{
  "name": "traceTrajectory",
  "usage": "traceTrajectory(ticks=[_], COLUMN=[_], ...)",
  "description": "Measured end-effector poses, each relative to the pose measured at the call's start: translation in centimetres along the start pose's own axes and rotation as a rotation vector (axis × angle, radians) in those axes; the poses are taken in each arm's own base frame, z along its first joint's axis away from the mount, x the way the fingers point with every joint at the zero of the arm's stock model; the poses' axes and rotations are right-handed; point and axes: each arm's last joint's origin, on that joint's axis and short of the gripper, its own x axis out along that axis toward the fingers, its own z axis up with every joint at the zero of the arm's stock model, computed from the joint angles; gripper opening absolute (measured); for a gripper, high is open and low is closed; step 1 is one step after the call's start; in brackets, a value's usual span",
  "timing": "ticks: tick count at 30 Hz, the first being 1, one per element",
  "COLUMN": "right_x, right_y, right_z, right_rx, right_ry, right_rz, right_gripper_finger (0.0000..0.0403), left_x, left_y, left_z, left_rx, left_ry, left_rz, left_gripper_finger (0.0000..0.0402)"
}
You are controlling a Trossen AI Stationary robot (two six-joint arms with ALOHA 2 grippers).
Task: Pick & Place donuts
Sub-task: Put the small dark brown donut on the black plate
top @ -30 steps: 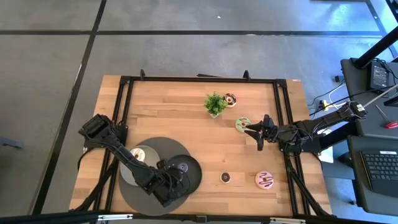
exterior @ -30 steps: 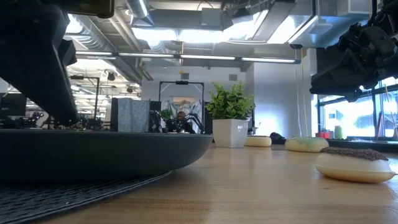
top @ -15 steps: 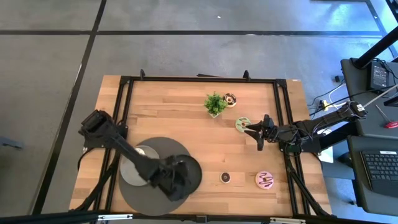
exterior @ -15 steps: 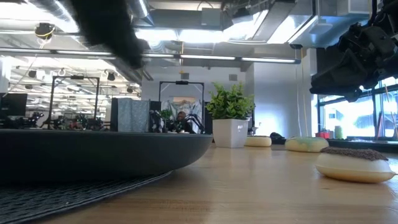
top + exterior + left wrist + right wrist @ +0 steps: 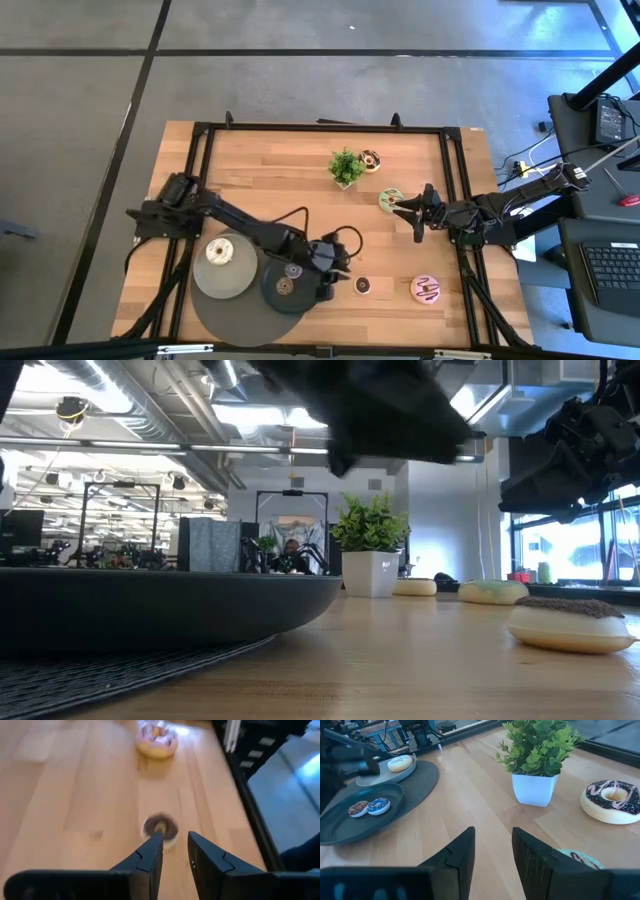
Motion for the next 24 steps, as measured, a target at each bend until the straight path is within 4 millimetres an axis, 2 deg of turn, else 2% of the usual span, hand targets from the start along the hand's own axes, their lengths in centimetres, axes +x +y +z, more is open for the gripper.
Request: traceTrajectory(ticks=[5, 10, 13, 18, 24], right_x=[0.0, 0.0, 0.0, 0.0, 0.0], right_y=[0.0, 0.0, 0.0, 0.1, 0.1], right_z=[0.0, -0.1, -0.1, -0.1, -0.1], right_rx=[-0.004, -0.004, -0.004, -0.003, -0.002], right_ry=[0.004, 0.007, 0.014, 0.022, 0.024], right_rz=[-0.001, 0.002, 0.018, 0.03, 0.03], right_gripper_finger=[0.0132, 0.0132, 0.0132, 0.0132, 0.0132], left_x=[3.1, 6.3, 7.7, 8.1, 8.2], left_y=[0.3, -0.4, -0.4, 0.1, 0.7], left_z=[-1.3, -0.6, -0.6, -0.4, -0.6], left_rx=[0.003, 0.058, 0.058, 0.053, 0.09], left_ry=[-0.007, 0.008, 0.076, 0.113, 0.125], left_rz=[0.019, 0.023, 0.001, 0.003, 0.09], left_gripper_finger=[0.0088, 0.0085, 0.0085, 0.0088, 0.0086])
